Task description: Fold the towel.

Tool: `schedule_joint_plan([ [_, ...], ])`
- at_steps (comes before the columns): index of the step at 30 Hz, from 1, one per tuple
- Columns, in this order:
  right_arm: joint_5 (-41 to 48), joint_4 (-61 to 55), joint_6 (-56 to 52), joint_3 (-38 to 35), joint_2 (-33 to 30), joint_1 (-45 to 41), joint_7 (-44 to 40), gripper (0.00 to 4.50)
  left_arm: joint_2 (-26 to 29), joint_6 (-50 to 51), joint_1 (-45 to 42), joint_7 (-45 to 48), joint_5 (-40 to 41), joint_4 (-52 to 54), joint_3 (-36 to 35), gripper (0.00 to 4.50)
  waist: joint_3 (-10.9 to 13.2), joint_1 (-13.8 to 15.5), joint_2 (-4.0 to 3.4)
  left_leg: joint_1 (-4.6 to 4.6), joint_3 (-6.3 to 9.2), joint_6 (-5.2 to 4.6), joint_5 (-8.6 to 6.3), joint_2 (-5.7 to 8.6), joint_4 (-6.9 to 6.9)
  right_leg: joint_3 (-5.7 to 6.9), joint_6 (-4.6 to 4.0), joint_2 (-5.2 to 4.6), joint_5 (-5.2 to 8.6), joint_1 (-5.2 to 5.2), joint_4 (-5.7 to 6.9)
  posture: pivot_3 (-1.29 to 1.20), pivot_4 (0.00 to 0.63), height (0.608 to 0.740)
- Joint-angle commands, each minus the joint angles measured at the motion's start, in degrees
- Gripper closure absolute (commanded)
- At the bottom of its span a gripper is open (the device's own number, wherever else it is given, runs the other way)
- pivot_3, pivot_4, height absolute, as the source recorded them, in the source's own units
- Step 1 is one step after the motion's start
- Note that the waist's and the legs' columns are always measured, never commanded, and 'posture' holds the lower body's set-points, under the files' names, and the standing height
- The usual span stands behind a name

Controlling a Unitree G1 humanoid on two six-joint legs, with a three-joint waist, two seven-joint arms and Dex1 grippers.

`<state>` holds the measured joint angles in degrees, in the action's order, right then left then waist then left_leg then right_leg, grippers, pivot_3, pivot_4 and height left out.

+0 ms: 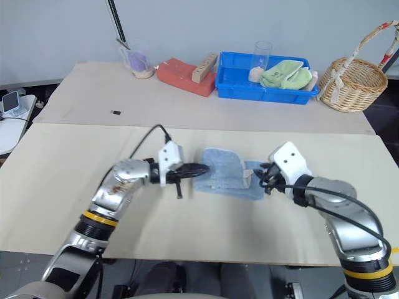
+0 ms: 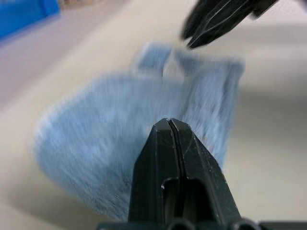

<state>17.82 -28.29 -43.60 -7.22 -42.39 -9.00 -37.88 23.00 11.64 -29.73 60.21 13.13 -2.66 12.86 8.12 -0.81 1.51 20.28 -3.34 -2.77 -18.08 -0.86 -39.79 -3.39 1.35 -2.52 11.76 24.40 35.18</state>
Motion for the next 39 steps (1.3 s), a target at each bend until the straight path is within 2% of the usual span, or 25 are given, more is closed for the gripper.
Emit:
schedule_joint_plan([
  [1, 4.6, -1.8, -2.8, -4.1, -0.2, -1.6, -1.0, 1.91, 4.9, 2.9, -1.3, 5.4, 6.3, 6.5, -4.6, 2.77, 0.0, 0.0, 0.00, -0.01, 0.00, 0.00, 0.00, 0.00, 0.00, 0.00, 0.00, 0.00, 0.00, 0.00, 0.01, 0.00, 0.150, 0.740],
  [2, 4.9, -1.3, -3.1, -4.2, -0.1, -1.9, -0.8, 1.47, 6.4, 3.8, -1.3, 6.5, 7.5, 7.8, -5.3, 2.19, 0.0, 0.0, 0.00, 0.00, 0.00, 0.00, 0.00, 0.00, 0.00, 0.00, 0.00, -0.01, 0.00, -0.01, 0.00, 0.00, 0.150, 0.740],
  [4, 5.3, 0.0, -3.3, -4.1, 0.0, -2.5, -0.5, 0.90, 9.0, 5.3, -1.1, 8.3, 9.3, 10.0, -6.2, 1.44, 0.0, 0.0, 0.00, 0.02, -0.02, 0.00, 0.00, 0.02, -0.01, 0.00, 0.00, -0.04, 0.00, -0.01, -0.04, 0.00, 0.150, 0.740],
  [6, 5.6, 2.3, -3.2, -3.2, 1.1, -3.3, 0.1, 0.14, 11.9, 8.3, -0.7, 9.9, 11.8, 12.7, -7.4, 0.44, 0.0, 0.1, 0.01, 0.03, -0.03, 0.00, 0.00, 0.03, -0.01, 0.00, 0.01, -0.06, 0.00, -0.01, -0.08, 0.00, 0.150, 0.740],
  [7, 5.4, 3.8, -2.6, -2.5, 1.5, -3.7, 0.3, 0.00, 13.1, 9.7, -0.6, 10.4, 12.9, 13.8, -8.0, 0.04, 0.0, 0.1, 0.01, 0.04, -0.03, 0.00, 0.00, 0.03, -0.02, 0.00, 0.01, -0.06, 0.00, -0.01, -0.08, 0.00, 0.150, 0.740],
  [13, 0.4, 17.2, 4.5, 3.1, 5.0, -7.4, 1.1, 0.00, 17.5, 13.4, 0.8, 12.5, 16.8, 17.8, -9.2, 0.04, 0.0, 0.0, 0.02, 0.05, -0.08, 0.00, 0.00, 0.04, -0.01, -0.01, 0.01, -0.05, 0.01, 0.02, -0.10, 0.00, 0.150, 0.740],
  [19, -1.5, 29.3, 8.4, 5.9, 7.3, -12.8, -0.6, 0.00, 17.7, 12.2, 2.5, 12.3, 16.8, 19.6, -8.6, 0.04, 0.0, 0.0, 0.01, 0.05, -0.13, 0.00, 0.00, 0.06, -0.01, -0.04, 0.00, -0.04, 0.01, 0.04, -0.09, 0.00, 0.150, 0.740],
  [26, 4.8, 30.4, 0.7, 4.2, 8.7, -15.0, -5.2, 0.00, 18.1, 10.2, 3.8, 13.0, 16.6, 19.4, -9.3, 0.04, 0.0, 0.0, 0.01, 0.05, -0.11, 0.00, 0.00, 0.04, 0.00, -0.03, 0.00, -0.05, 0.00, 0.05, -0.08, 0.00, 0.150, 0.740],
  [31, 3.3, 30.2, -0.6, 7.1, 8.2, -14.5, -5.4, 0.00, 18.1, 9.0, 4.0, 13.2, 16.2, 19.0, -9.0, 0.04, 0.0, 0.1, 0.00, 0.04, -0.10, 0.00, 0.00, 0.04, 0.01, -0.03, 0.00, -0.05, 0.00, 0.04, -0.07, 0.00, 0.150, 0.740],
  [34, 1.4, 30.3, 0.4, 8.5, 8.6, -14.6, -4.2, 0.85, 18.0, 8.5, 4.1, 13.1, 16.1, 18.9, -8.7, 0.00, 0.0, 0.0, 0.00, 0.03, -0.10, 0.00, 0.00, 0.04, 0.01, -0.03, 0.00, -0.04, 0.00, 0.04, -0.06, 0.00, 0.150, 0.740],
  [39, -0.7, 28.3, 2.7, 10.2, 8.8, -14.1, -3.9, 2.54, 16.7, 8.6, 4.0, 12.2, 17.6, 18.8, -9.6, 0.00, 0.0, 0.0, -0.01, 0.01, -0.10, 0.00, 0.00, 0.04, 0.01, -0.03, 0.00, -0.04, 0.00, 0.03, -0.04, 0.00, 0.150, 0.740],
])
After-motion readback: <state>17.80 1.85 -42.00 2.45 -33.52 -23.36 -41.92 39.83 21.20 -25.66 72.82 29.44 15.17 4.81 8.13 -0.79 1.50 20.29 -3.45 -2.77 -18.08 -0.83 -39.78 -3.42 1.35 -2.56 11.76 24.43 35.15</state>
